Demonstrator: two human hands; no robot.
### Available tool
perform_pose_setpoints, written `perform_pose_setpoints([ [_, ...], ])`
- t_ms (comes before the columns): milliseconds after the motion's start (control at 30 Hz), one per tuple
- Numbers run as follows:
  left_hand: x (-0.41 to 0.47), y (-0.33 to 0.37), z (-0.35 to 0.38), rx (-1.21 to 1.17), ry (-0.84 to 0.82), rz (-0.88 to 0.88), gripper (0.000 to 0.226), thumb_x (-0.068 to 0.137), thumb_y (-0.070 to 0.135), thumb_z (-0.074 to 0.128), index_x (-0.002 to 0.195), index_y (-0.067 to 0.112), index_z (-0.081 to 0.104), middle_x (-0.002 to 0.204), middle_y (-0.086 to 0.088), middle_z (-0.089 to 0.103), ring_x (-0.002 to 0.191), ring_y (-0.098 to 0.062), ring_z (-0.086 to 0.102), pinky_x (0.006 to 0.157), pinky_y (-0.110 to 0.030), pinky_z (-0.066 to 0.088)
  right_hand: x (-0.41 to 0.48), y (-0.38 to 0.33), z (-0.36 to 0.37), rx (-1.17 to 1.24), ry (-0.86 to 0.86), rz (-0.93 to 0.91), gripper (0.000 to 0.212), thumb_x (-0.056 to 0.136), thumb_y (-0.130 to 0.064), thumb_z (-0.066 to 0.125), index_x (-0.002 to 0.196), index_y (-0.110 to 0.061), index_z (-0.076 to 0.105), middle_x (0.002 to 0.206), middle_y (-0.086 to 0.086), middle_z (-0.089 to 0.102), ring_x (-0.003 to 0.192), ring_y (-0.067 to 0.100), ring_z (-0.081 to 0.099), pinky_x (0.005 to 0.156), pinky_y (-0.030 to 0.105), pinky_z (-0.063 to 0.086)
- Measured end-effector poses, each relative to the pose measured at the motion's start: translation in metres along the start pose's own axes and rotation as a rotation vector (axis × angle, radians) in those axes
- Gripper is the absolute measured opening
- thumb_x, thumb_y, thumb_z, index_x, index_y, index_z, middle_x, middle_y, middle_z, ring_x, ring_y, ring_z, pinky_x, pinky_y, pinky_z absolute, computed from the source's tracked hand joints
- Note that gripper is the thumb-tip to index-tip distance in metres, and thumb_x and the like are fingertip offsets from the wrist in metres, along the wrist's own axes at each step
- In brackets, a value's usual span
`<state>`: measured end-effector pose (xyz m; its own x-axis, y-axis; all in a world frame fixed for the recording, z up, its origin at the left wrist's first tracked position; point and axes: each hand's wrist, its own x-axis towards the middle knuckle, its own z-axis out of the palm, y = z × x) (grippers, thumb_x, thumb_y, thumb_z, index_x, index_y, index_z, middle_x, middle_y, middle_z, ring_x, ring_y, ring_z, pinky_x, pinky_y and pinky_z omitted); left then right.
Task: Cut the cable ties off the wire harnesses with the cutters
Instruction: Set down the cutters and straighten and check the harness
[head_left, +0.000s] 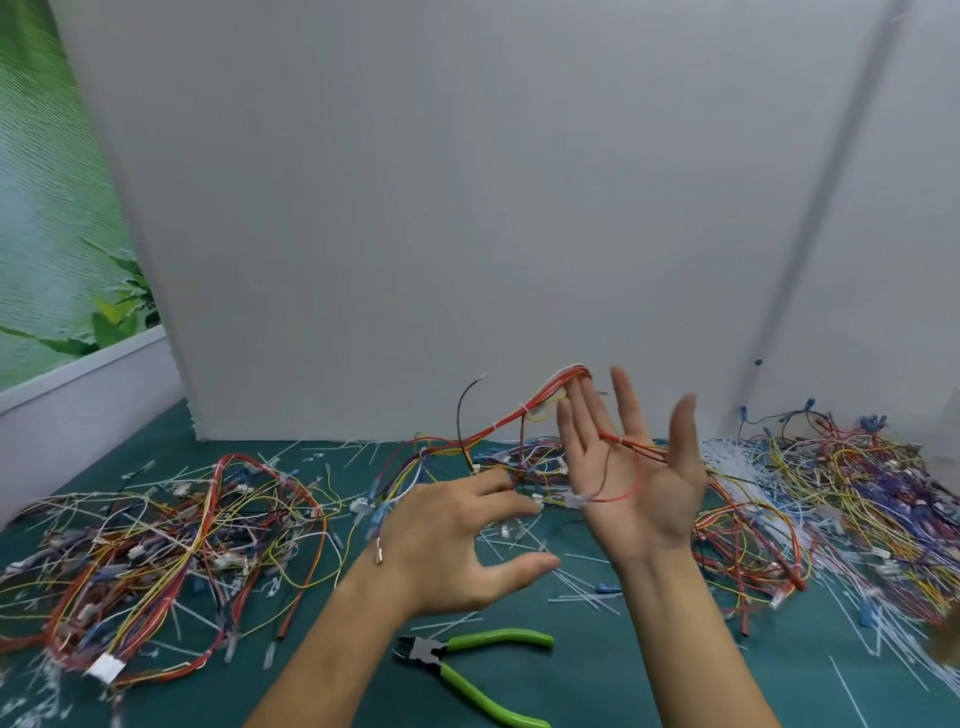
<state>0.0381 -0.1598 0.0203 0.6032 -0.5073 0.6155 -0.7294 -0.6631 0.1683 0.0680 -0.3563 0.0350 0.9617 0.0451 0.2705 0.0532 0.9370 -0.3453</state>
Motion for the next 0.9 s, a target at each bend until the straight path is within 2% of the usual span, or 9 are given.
perform_pose_setpoints([
  [67, 0.0, -0.004, 0.003, -0.087, -0.074, -0.082, 0.046, 0.085, 0.068, 0.061, 0.118, 0.037, 0.07, 0.107, 0.02, 0.061, 0.087, 0.0, 0.058, 0.077, -0.019, 0.047, -0.001, -0.002, -0.002, 0.086, -0.027, -0.006, 0.07, 0.09, -0.052, 0.069, 0.147, -0.014, 0.054, 0.152, 0.021, 0.05, 0.141, 0.034, 0.051, 0.114, 0.047, 0.046],
  [167, 0.0, -0.012, 0.007, -0.332, -0.14, -0.201, 0.043, 0.087, 0.06, 0.066, 0.125, 0.04, 0.068, 0.127, 0.029, 0.059, 0.12, 0.012, 0.051, 0.105, -0.014, 0.038, -0.002, 0.0, -0.004, 0.177, -0.051, 0.004, 0.063, 0.094, -0.056, 0.065, 0.141, -0.015, 0.06, 0.155, 0.017, 0.048, 0.141, 0.035, 0.05, 0.105, 0.046, 0.052],
  [333, 0.006, -0.019, 0.008, -0.852, -0.048, -0.375, 0.028, 0.092, 0.039, 0.064, 0.115, 0.031, 0.076, 0.143, 0.021, 0.056, 0.14, 0.006, 0.039, 0.114, -0.022, 0.035, -0.003, 0.006, -0.006, 0.264, -0.106, 0.041, 0.055, 0.099, -0.056, 0.056, 0.13, -0.012, 0.063, 0.154, 0.015, 0.049, 0.131, 0.035, 0.056, 0.087, 0.038, 0.057],
  [467, 0.012, -0.019, 0.009, -1.229, 0.166, -0.581, 0.032, 0.089, 0.038, 0.058, 0.092, 0.013, 0.078, 0.138, 0.008, 0.063, 0.136, -0.001, 0.048, 0.112, -0.033, 0.03, -0.003, 0.012, -0.008, 0.224, -0.112, 0.087, 0.05, 0.1, -0.057, 0.049, 0.115, -0.012, 0.068, 0.129, 0.009, 0.063, 0.105, 0.027, 0.064, 0.065, 0.028, 0.051],
  [533, 0.014, -0.02, 0.009, -1.431, 0.303, -0.707, 0.029, 0.088, 0.038, 0.062, 0.066, 0.019, 0.062, 0.125, 0.0, 0.069, 0.131, -0.006, 0.055, 0.104, -0.042, 0.026, -0.003, 0.016, -0.007, 0.18, -0.094, 0.125, 0.048, 0.101, -0.057, 0.047, 0.109, -0.014, 0.066, 0.114, 0.004, 0.06, 0.09, 0.022, 0.059, 0.057, 0.025, 0.045],
  [600, 0.016, -0.023, 0.008, -1.597, 0.411, -0.821, 0.037, 0.087, 0.039, 0.064, 0.059, 0.024, 0.045, 0.096, -0.002, 0.067, 0.126, -0.01, 0.061, 0.099, -0.045, 0.025, -0.002, 0.02, -0.007, 0.106, -0.055, 0.144, 0.041, 0.099, -0.055, 0.048, 0.1, -0.017, 0.063, 0.103, 0.001, 0.054, 0.081, 0.019, 0.051, 0.053, 0.024, 0.039],
  [667, 0.017, -0.024, 0.007, -1.667, 0.478, -0.882, 0.043, 0.087, 0.039, 0.063, 0.054, 0.026, 0.039, 0.092, 0.0, 0.075, 0.124, -0.012, 0.063, 0.099, -0.044, 0.027, -0.001, 0.023, -0.008, 0.048, -0.026, 0.151, 0.034, 0.096, -0.052, 0.051, 0.093, -0.02, 0.06, 0.095, -0.002, 0.05, 0.075, 0.016, 0.045, 0.051, 0.023, 0.033],
  [767, 0.017, -0.025, 0.005, -1.787, 0.59, -0.892, 0.039, 0.089, 0.032, 0.065, 0.055, 0.026, 0.047, 0.115, -0.021, 0.073, 0.118, -0.018, 0.068, 0.102, -0.041, 0.04, 0.0, 0.023, -0.009, -0.024, 0.031, 0.11, 0.032, 0.095, -0.048, 0.053, 0.08, -0.02, 0.057, 0.084, -0.002, 0.046, 0.066, 0.014, 0.041, 0.046, 0.022, 0.031],
  [900, 0.018, -0.025, 0.001, -1.985, 0.79, -0.864, 0.014, 0.081, 0.02, 0.073, 0.078, 0.015, 0.059, 0.091, -0.019, 0.076, 0.093, -0.025, 0.076, 0.091, -0.04, 0.059, 0.001, 0.017, -0.008, -0.202, 0.072, 0.042, 0.038, 0.095, -0.045, 0.053, 0.068, -0.019, 0.053, 0.073, 0.001, 0.047, 0.062, 0.016, 0.047, 0.046, 0.023, 0.033],
])
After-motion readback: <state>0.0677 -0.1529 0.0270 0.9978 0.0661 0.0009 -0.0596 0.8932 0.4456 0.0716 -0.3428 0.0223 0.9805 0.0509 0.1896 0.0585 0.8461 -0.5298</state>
